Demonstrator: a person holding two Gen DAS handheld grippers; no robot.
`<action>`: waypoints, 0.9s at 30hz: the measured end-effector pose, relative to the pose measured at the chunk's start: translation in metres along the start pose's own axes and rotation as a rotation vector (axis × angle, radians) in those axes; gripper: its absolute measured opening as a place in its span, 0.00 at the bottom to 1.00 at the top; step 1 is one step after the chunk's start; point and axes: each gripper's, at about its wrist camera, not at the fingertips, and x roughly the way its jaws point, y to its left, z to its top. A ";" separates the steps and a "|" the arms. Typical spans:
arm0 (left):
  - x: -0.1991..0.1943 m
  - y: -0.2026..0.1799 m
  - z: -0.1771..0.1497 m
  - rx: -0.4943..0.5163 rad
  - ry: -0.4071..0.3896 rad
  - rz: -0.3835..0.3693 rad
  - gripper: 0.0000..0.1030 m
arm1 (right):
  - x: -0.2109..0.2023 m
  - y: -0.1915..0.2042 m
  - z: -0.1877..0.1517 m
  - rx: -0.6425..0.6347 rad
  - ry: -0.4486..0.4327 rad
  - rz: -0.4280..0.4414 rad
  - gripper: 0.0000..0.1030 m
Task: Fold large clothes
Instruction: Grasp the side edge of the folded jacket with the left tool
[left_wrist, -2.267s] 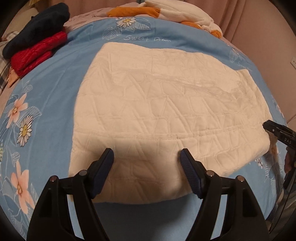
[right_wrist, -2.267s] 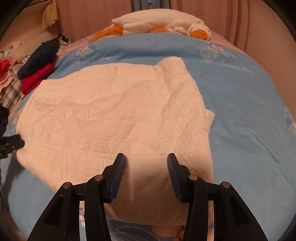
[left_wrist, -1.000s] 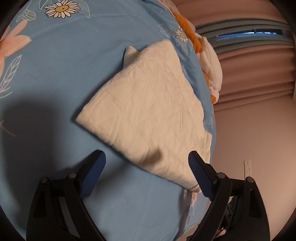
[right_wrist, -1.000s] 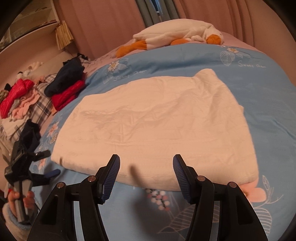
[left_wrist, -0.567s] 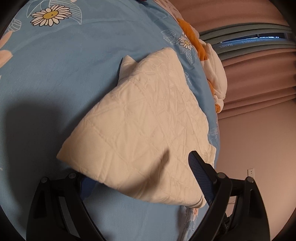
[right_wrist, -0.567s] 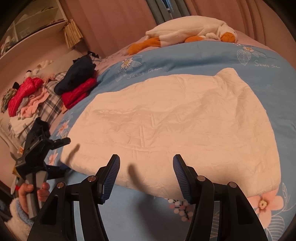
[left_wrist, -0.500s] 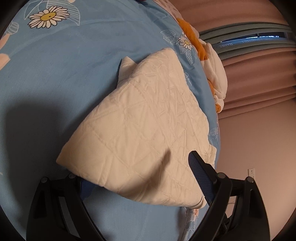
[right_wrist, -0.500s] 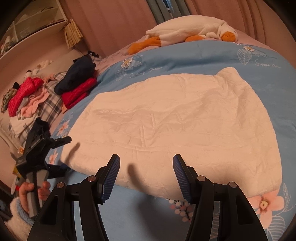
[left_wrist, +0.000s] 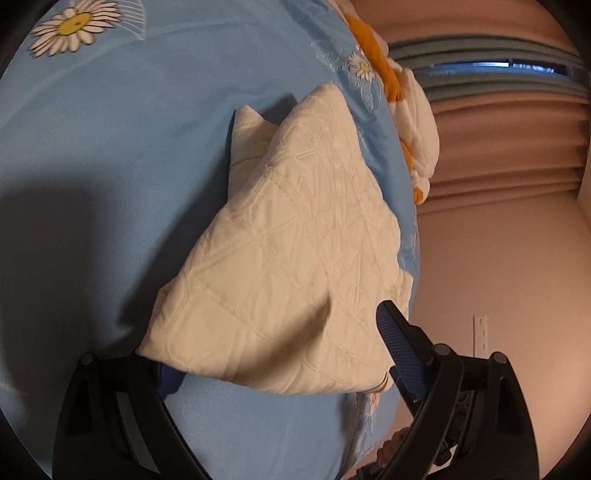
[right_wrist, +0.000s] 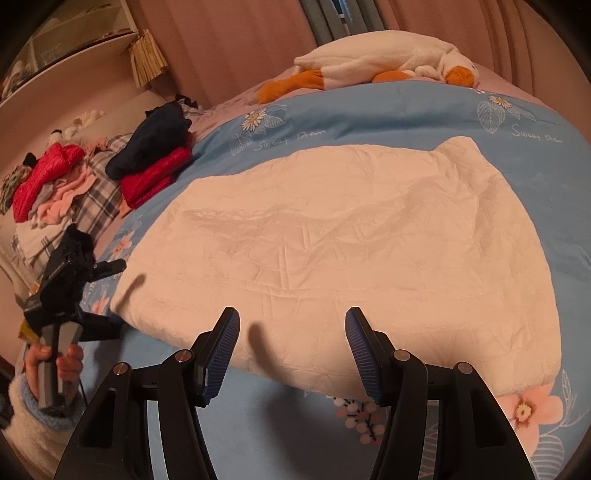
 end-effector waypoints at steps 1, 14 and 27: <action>0.001 -0.003 0.002 0.012 0.008 0.004 0.88 | 0.001 0.000 0.000 0.002 0.000 0.004 0.58; 0.023 -0.004 0.053 0.023 0.107 -0.058 0.90 | 0.013 0.008 0.007 -0.026 0.016 0.008 0.57; 0.022 -0.020 0.042 0.172 0.110 0.089 0.86 | 0.050 0.052 0.045 -0.137 0.025 -0.019 0.57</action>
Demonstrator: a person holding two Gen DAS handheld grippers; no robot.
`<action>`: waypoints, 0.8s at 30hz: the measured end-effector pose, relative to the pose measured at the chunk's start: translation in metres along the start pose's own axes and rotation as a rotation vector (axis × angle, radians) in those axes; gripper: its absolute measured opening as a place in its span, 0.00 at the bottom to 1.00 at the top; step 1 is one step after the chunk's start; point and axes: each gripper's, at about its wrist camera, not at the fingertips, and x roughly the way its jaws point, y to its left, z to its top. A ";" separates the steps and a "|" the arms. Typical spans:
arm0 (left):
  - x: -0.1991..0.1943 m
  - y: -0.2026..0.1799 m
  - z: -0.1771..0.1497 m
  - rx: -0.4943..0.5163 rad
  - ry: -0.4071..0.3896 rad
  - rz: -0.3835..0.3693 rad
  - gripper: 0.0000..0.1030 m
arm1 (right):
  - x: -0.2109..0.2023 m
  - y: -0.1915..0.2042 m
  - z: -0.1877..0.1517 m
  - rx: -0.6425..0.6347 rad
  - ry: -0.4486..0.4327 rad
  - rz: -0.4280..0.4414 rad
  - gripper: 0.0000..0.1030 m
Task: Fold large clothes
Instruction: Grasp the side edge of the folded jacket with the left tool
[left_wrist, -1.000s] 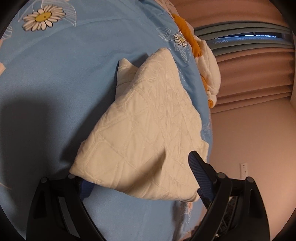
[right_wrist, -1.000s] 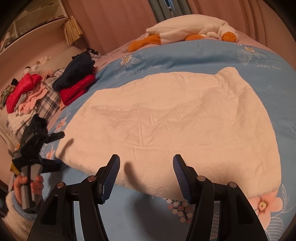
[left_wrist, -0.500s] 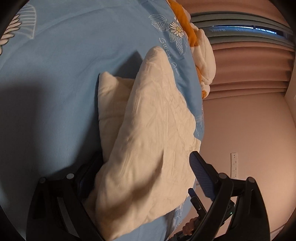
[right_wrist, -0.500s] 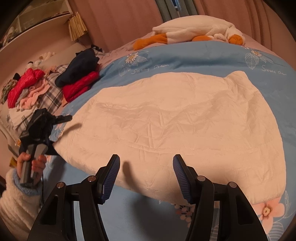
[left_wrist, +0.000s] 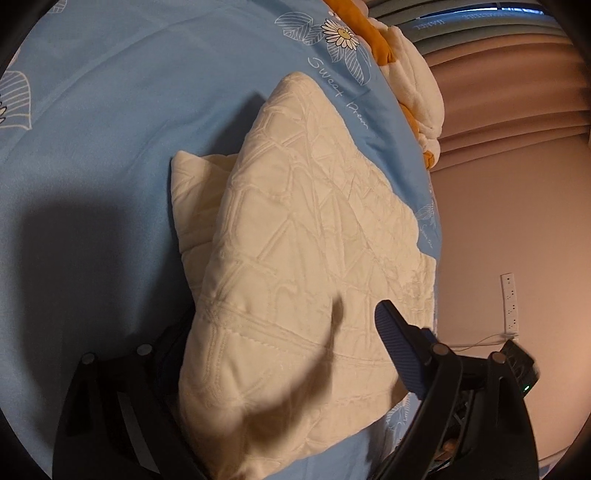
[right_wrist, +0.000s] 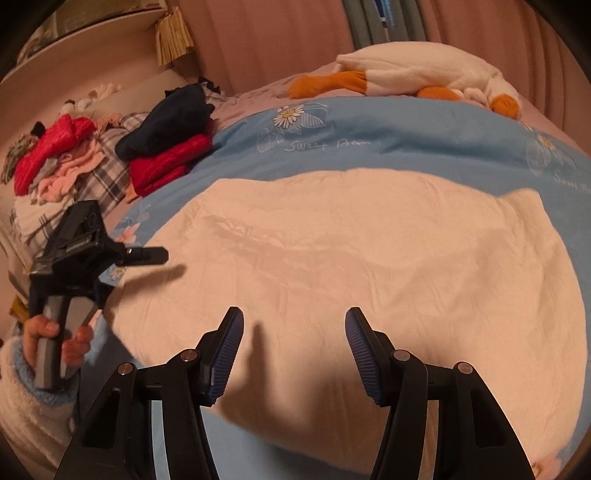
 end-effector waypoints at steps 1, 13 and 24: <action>0.002 -0.002 0.001 0.002 -0.001 0.009 0.83 | 0.005 0.002 0.006 -0.001 -0.002 -0.006 0.57; -0.004 -0.017 0.000 0.061 -0.039 0.107 0.38 | 0.089 0.003 0.023 -0.011 0.165 -0.108 0.22; -0.018 -0.099 -0.012 0.292 -0.102 0.201 0.25 | 0.003 -0.004 -0.004 0.014 0.065 -0.001 0.22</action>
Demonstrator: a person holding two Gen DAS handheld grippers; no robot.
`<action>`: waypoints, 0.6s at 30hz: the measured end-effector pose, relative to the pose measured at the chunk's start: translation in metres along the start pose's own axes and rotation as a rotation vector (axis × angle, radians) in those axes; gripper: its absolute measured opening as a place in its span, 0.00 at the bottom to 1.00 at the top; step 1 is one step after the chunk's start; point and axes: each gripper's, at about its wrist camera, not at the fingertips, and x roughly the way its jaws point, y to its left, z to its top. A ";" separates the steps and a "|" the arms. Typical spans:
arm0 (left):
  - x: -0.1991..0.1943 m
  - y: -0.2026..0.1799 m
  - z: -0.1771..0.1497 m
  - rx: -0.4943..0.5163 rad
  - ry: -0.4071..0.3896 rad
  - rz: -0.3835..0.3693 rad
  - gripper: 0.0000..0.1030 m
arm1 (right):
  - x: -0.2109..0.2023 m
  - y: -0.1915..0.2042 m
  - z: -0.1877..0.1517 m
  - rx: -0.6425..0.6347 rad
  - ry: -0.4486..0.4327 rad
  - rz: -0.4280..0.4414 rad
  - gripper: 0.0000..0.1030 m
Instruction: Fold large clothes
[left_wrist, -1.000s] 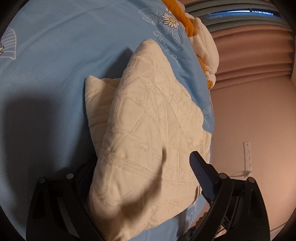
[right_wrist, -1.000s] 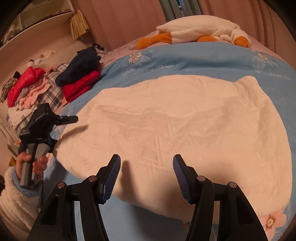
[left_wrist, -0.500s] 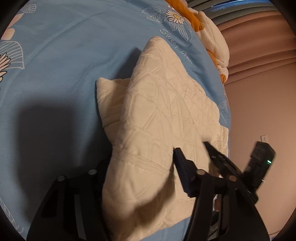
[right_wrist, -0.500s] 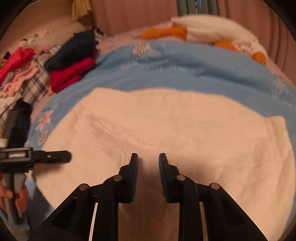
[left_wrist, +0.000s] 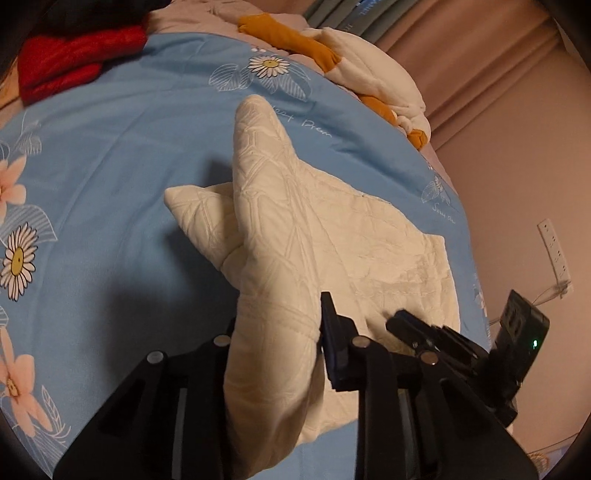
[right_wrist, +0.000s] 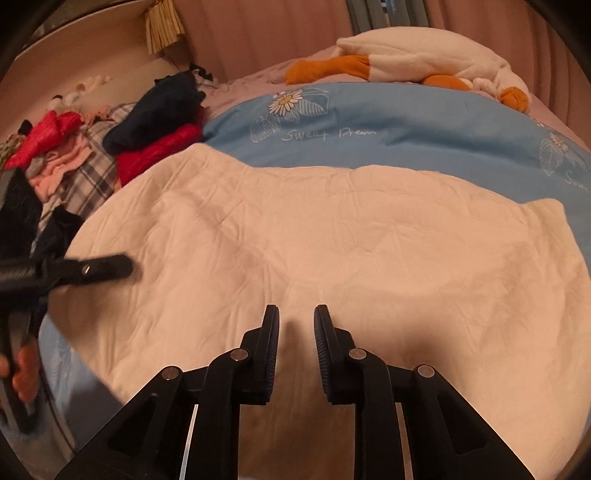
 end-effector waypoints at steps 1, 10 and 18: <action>0.000 -0.005 0.001 0.011 -0.003 0.006 0.25 | -0.004 0.001 -0.006 -0.002 -0.001 0.001 0.22; -0.002 -0.047 0.002 0.096 -0.003 0.040 0.24 | 0.034 0.005 -0.028 -0.014 0.055 -0.018 0.22; -0.007 -0.102 -0.002 0.214 -0.024 0.057 0.25 | 0.029 -0.016 -0.029 0.066 0.034 0.122 0.22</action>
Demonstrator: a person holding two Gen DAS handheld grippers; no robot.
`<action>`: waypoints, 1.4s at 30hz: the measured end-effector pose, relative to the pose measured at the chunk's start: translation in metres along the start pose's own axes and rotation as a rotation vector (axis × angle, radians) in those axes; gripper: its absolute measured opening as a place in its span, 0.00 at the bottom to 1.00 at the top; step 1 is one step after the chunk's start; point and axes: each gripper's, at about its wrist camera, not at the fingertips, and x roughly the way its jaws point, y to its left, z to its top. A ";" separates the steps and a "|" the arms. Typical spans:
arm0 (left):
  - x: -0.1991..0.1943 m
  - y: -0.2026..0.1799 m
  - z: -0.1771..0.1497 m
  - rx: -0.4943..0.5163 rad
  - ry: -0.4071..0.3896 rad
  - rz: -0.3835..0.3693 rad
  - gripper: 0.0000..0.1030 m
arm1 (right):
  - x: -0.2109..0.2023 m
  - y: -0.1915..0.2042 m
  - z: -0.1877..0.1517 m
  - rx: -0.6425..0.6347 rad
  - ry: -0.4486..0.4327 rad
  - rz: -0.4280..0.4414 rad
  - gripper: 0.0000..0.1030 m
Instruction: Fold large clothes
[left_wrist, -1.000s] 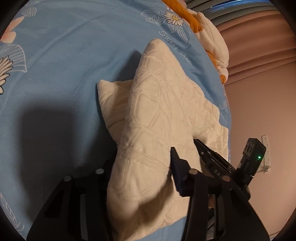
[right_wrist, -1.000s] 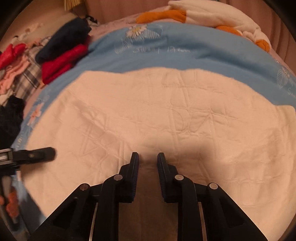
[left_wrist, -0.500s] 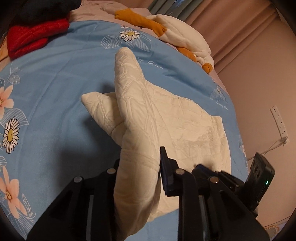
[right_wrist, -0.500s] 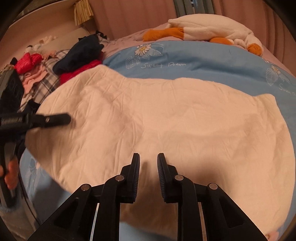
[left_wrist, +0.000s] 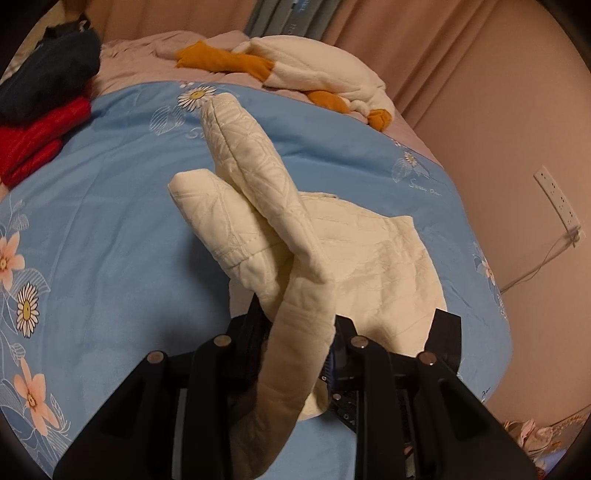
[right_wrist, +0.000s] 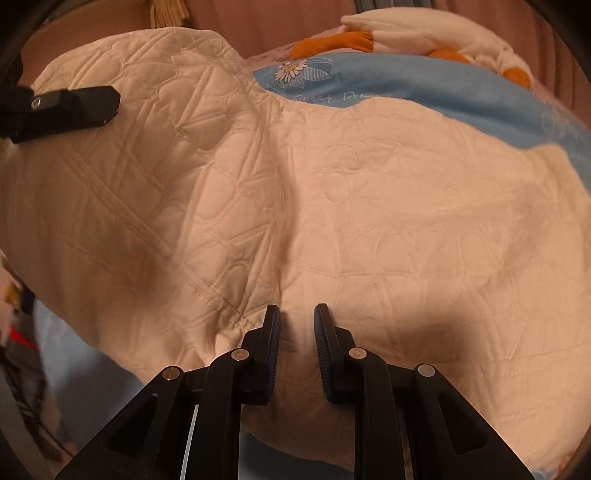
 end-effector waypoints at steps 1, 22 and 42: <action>0.000 -0.006 0.000 0.011 0.000 0.000 0.25 | -0.005 -0.006 0.000 0.030 -0.011 0.027 0.22; 0.066 -0.125 -0.019 0.252 0.087 0.058 0.27 | -0.077 -0.154 -0.024 0.693 -0.302 0.524 0.60; 0.075 -0.106 -0.050 0.181 0.195 -0.265 0.42 | -0.051 -0.118 0.055 0.488 -0.016 0.388 0.78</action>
